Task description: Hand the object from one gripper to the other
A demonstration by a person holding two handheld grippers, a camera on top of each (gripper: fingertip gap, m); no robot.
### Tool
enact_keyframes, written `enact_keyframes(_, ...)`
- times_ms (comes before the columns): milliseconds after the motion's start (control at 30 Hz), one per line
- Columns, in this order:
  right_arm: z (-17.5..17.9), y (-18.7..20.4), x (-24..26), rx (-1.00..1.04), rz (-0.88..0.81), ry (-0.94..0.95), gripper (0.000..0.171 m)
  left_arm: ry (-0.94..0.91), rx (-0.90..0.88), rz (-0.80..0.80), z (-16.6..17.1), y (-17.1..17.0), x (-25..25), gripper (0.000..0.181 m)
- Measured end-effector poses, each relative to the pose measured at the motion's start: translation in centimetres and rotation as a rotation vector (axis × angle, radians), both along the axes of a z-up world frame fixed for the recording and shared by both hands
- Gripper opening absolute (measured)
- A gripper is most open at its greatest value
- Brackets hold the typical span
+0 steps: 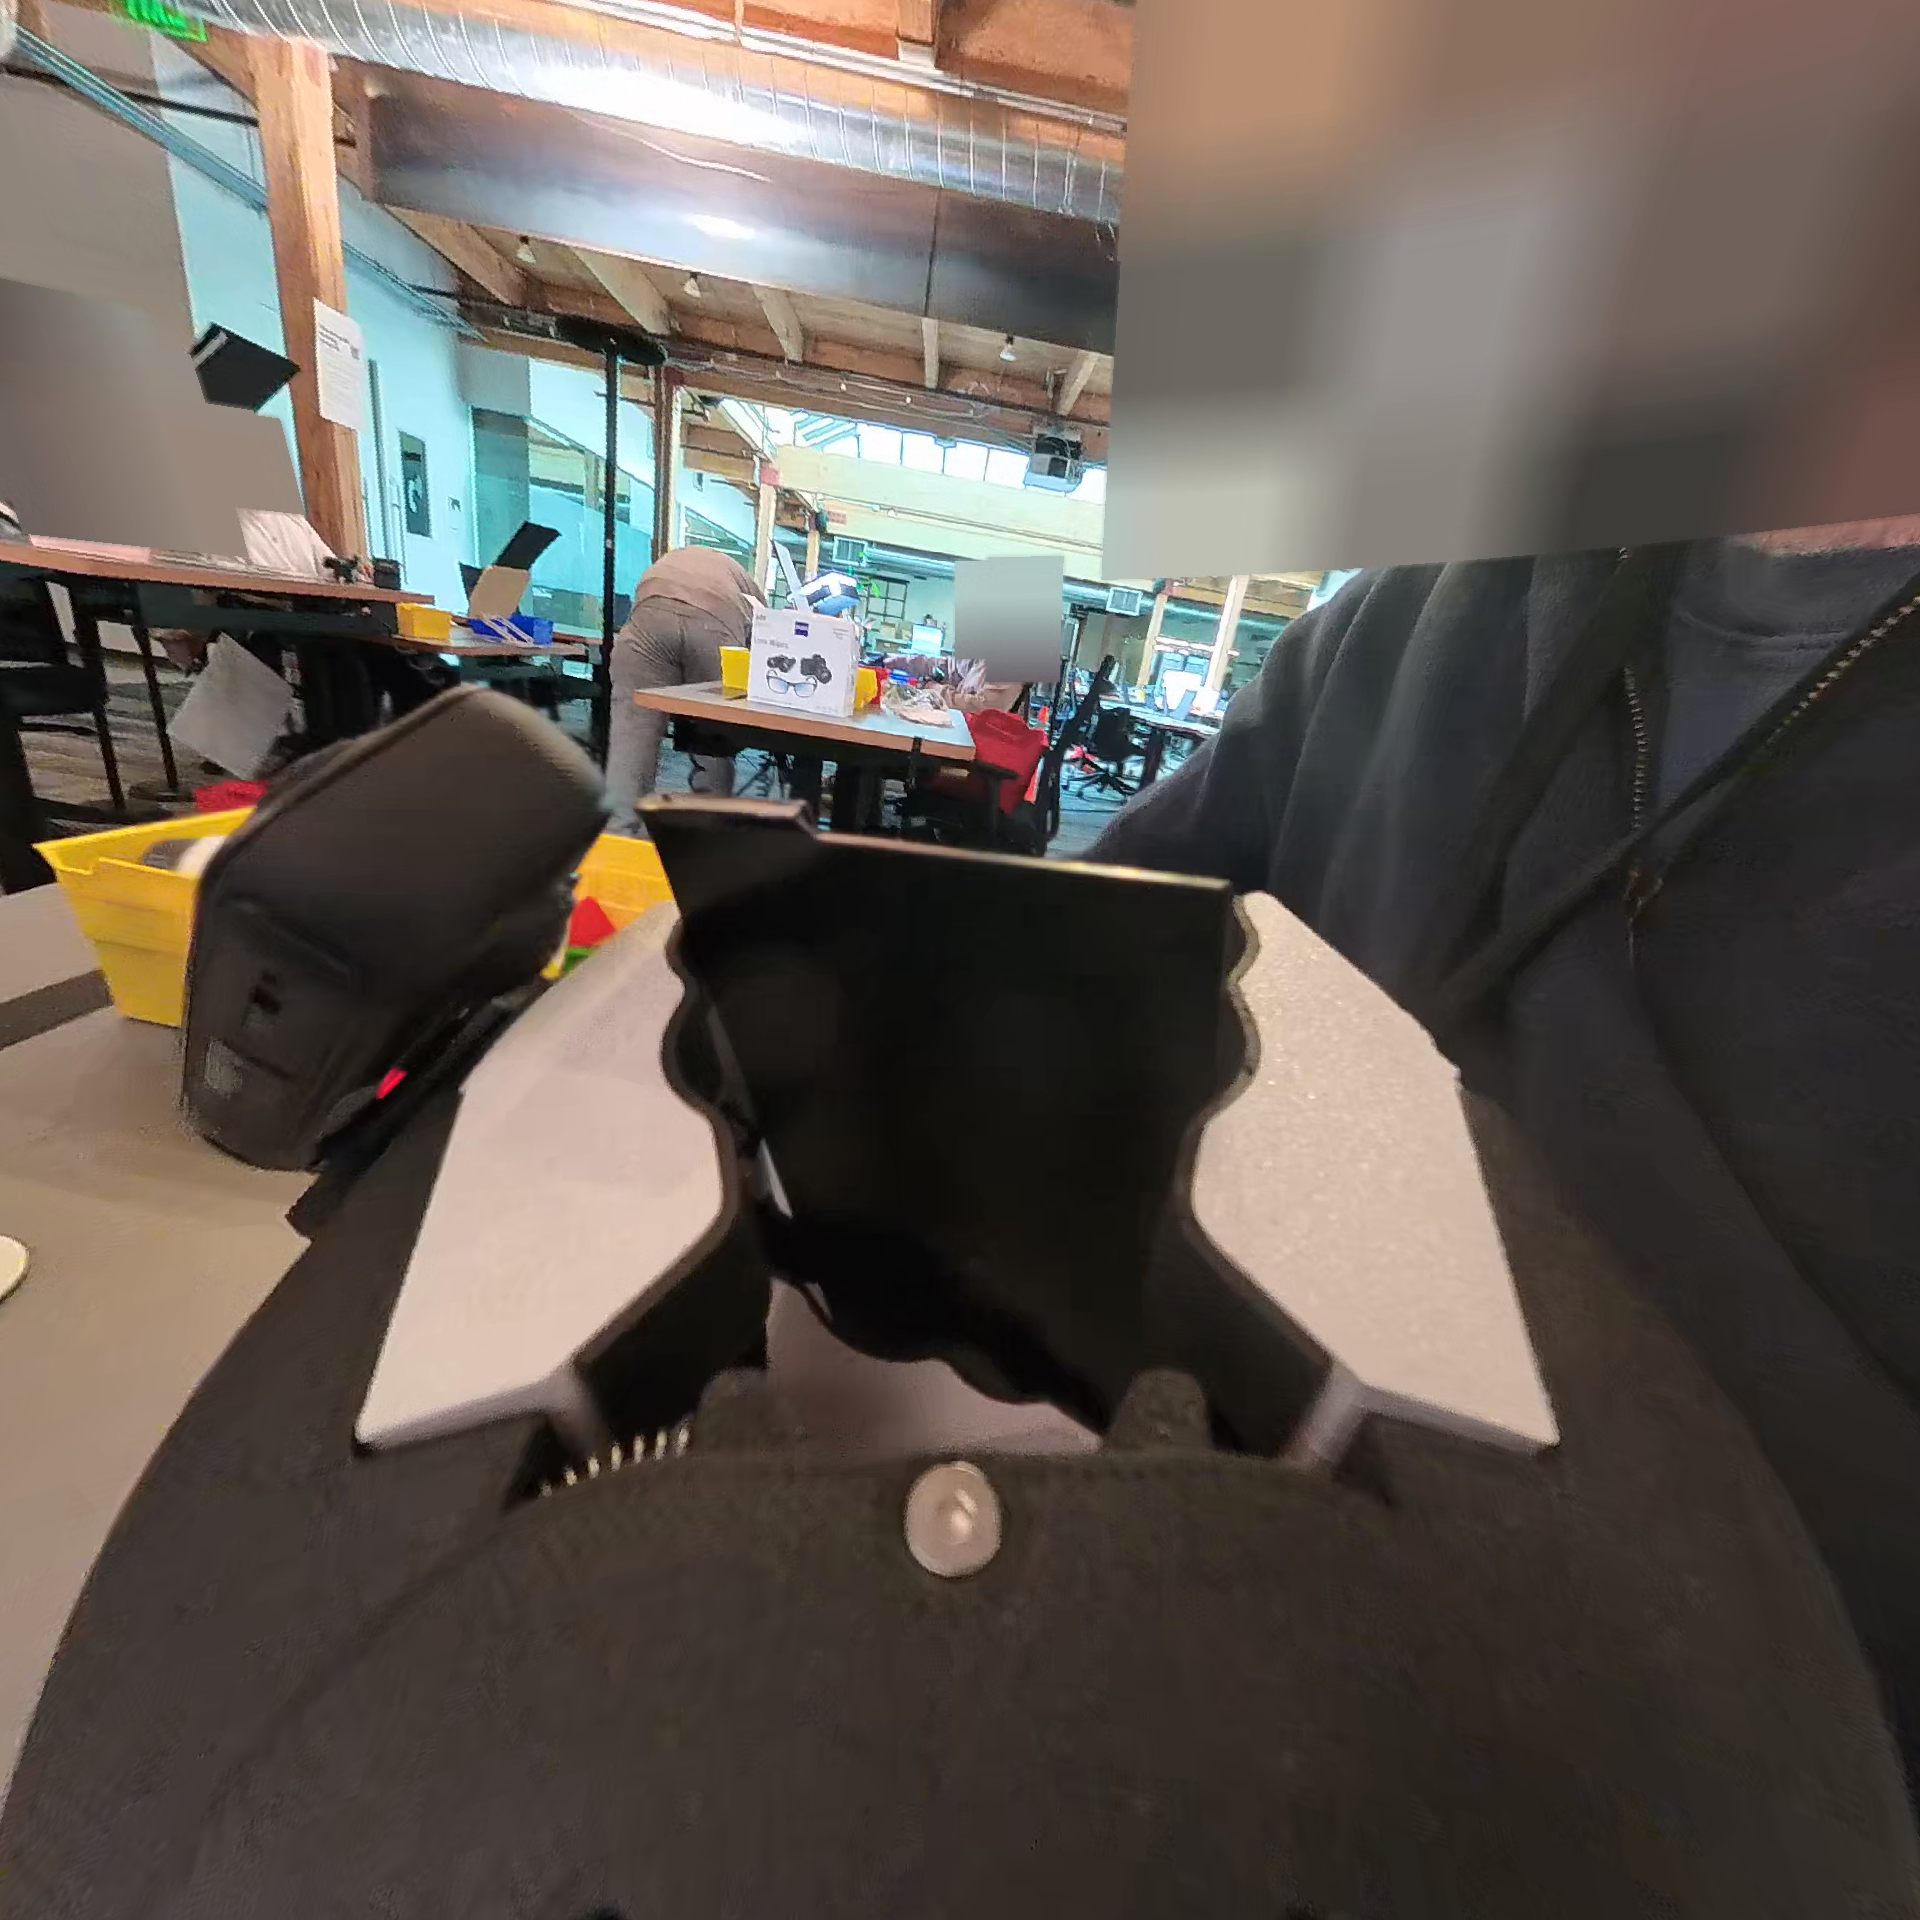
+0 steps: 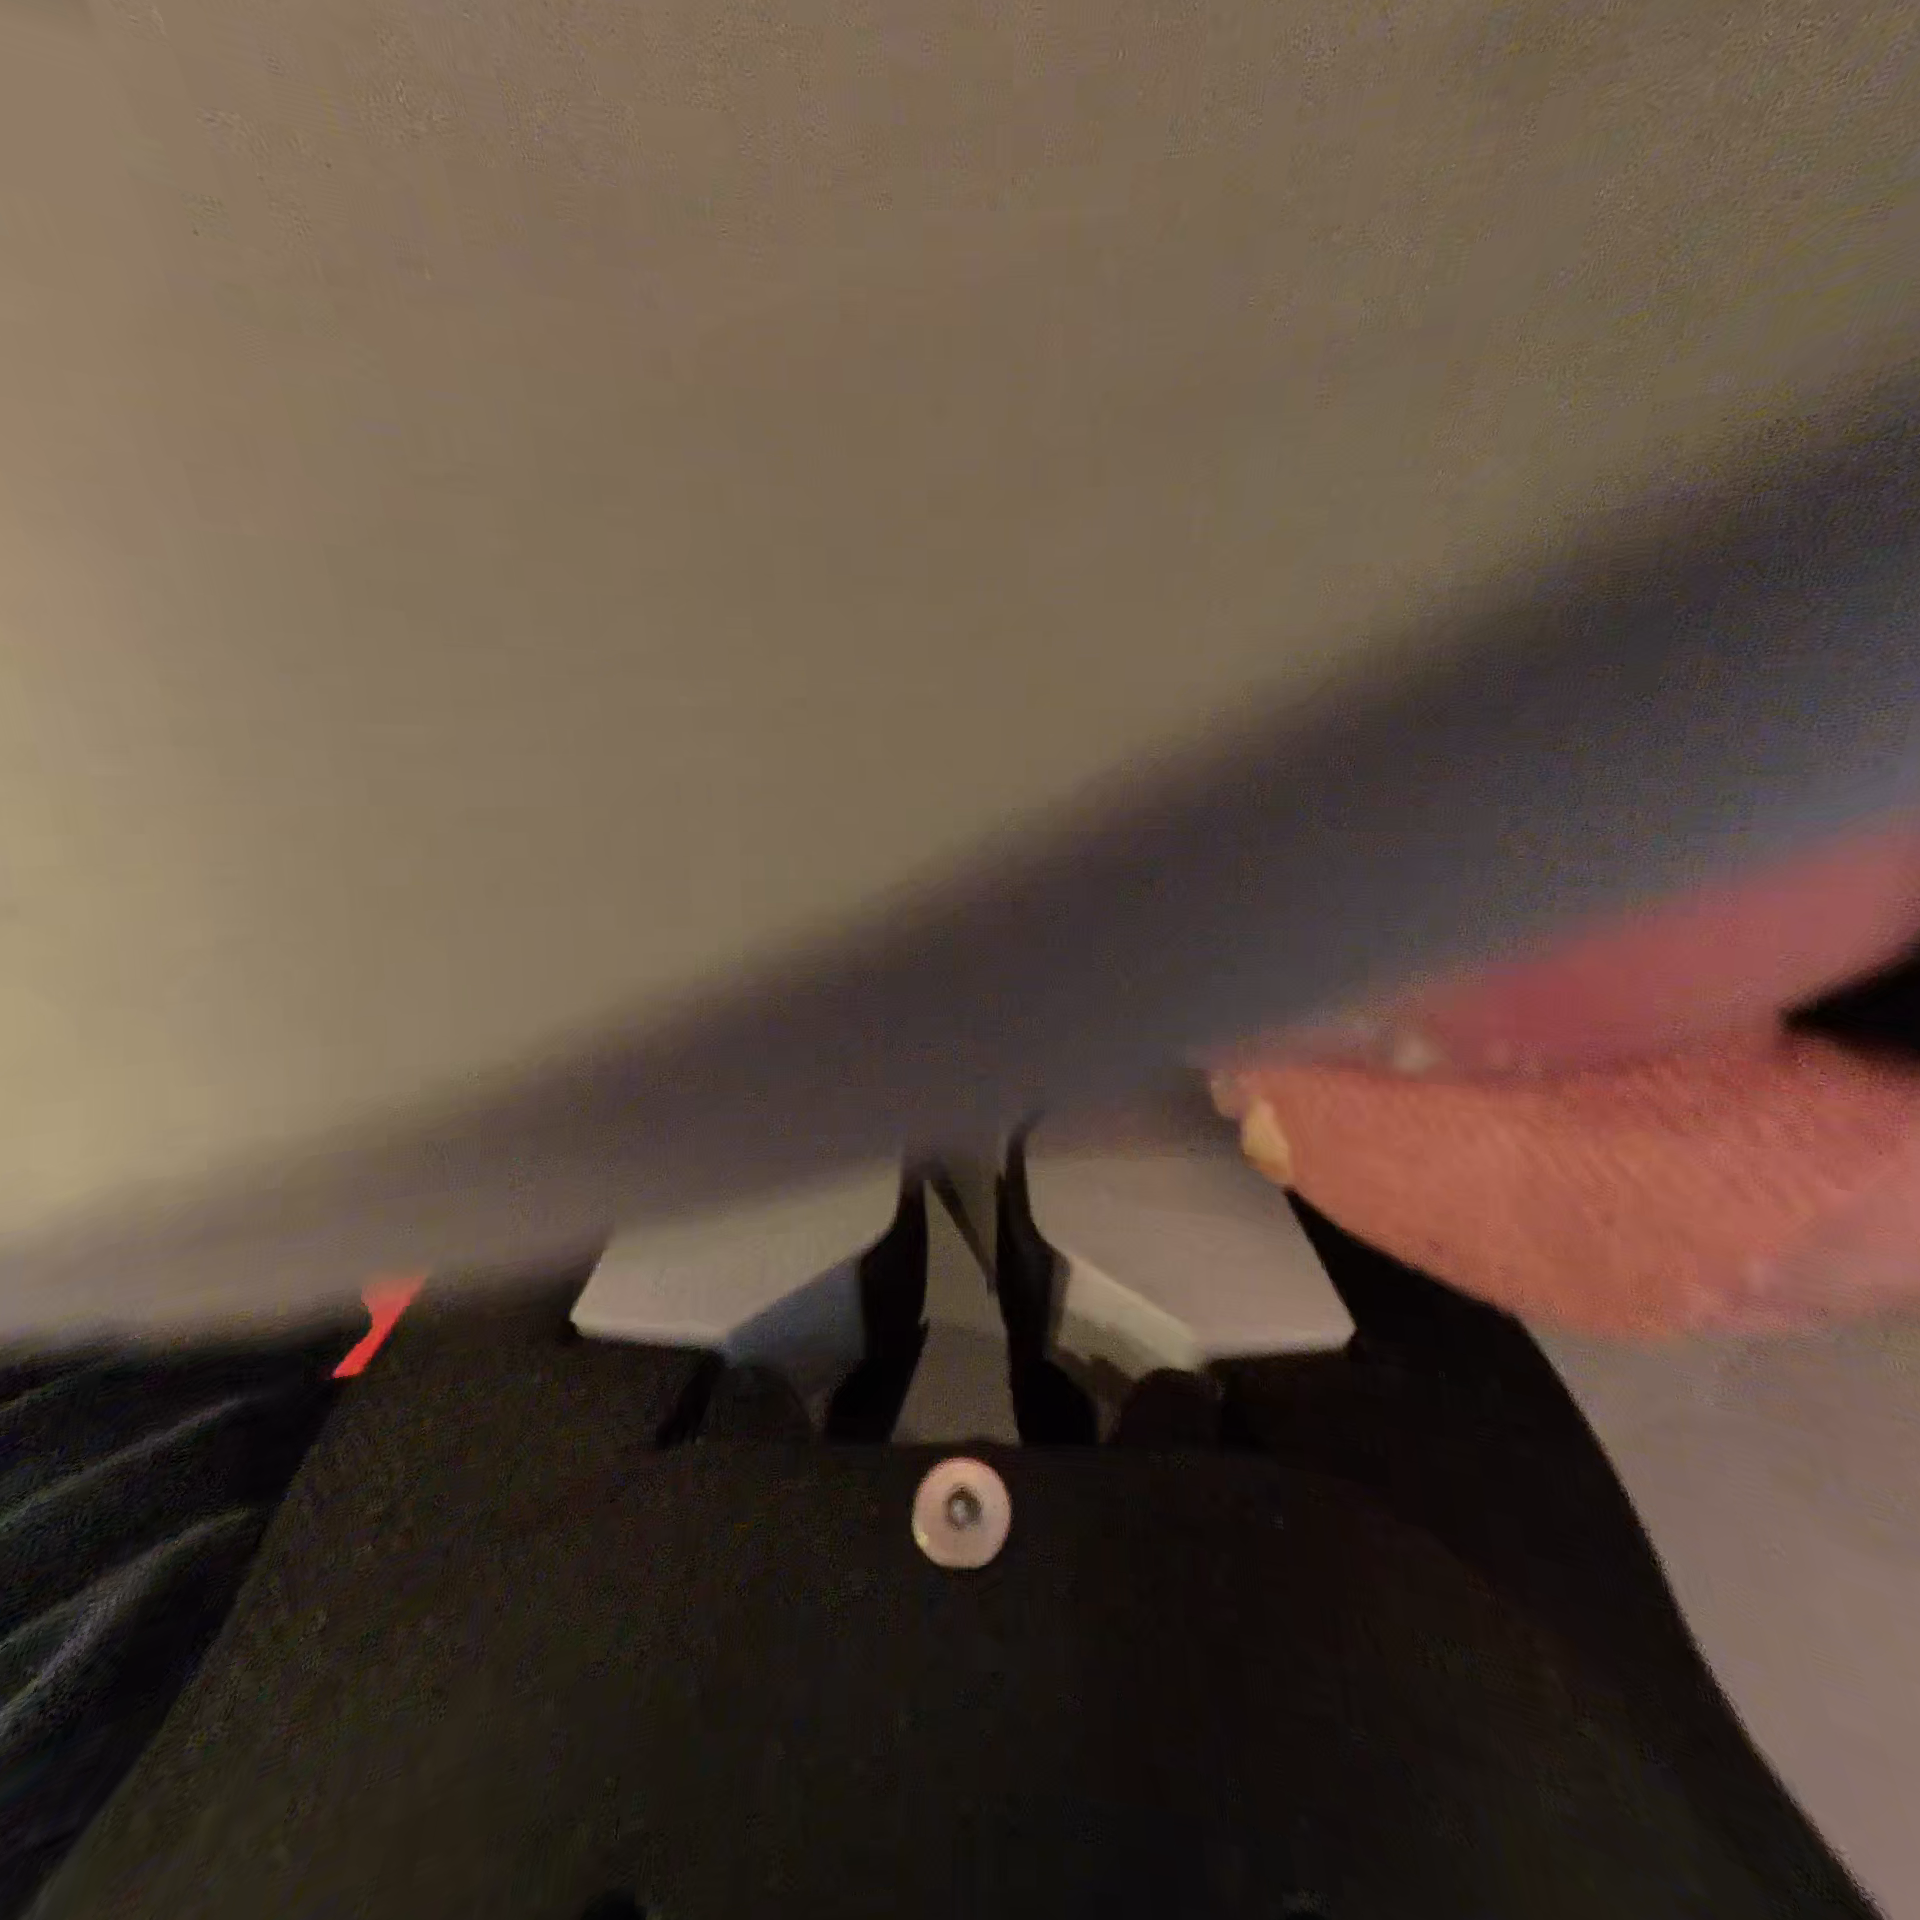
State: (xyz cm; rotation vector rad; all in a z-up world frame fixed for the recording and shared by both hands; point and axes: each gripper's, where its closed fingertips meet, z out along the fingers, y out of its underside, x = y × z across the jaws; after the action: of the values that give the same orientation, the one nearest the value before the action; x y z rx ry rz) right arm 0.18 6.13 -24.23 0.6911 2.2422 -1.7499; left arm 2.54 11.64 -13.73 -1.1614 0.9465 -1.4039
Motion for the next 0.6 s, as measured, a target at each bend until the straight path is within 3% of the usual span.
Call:
enact_keyframes(33,0.3,0.3,-0.5,-0.015,-0.035,0.009,0.002,0.001,0.017,0.019,0.1,0.1,0.0,0.092)
enact_keyframes(133,0.3,2.1,-2.9,0.045,-0.236,0.056,0.044,0.019,0.051,0.110,0.7,1.1,-0.5,0.092)
enact_keyframes(333,0.4,8.0,-6.6,0.341,-0.794,0.235,0.107,0.024,0.028,0.527,1.9,6.6,-4.6,0.092)
enact_keyframes(467,0.2,11.2,-7.8,0.619,-1.136,0.319,0.105,-0.028,-0.041,0.744,2.5,8.9,-6.8,0.092)
enact_keyframes(567,0.6,13.2,-7.8,0.853,-1.317,0.404,0.085,-0.093,-0.111,0.853,2.7,9.7,-7.9,0.092)
enact_keyframes(600,1.0,13.4,-7.8,0.925,-1.342,0.447,0.070,-0.110,-0.137,0.880,2.7,9.9,-8.1,0.091)
